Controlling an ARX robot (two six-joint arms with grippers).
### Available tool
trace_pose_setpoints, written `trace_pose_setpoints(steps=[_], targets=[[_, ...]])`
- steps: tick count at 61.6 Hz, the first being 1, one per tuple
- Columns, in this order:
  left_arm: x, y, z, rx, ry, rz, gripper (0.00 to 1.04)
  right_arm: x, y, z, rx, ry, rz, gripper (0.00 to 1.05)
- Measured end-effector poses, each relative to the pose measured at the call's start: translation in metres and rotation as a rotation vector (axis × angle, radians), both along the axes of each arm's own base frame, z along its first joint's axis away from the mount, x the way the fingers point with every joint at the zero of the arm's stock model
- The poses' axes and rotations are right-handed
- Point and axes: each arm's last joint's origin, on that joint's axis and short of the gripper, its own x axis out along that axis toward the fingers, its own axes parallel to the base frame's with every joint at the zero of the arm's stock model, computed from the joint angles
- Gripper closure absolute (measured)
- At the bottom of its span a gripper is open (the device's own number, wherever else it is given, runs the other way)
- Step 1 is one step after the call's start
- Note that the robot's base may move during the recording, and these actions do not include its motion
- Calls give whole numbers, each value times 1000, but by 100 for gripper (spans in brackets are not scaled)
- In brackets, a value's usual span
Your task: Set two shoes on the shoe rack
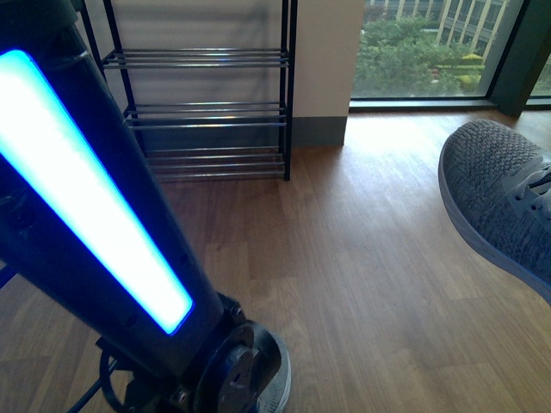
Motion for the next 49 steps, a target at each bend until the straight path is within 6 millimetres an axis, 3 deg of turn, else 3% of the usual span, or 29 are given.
trace_pose_setpoints(steps=[8,40,44,49], targets=[[15,-13,8,-41,-49,28,9,0,0,0,0,0,0,103],[17,-15,8,-79,-113,98,9,0,0,0,0,0,0,103],[17,-10,-2,-34,-277,9,17,0,0,0,0,0,0,103],[1,8,-17,69,-488,-101,32,0,0,0,0,0,0,103]])
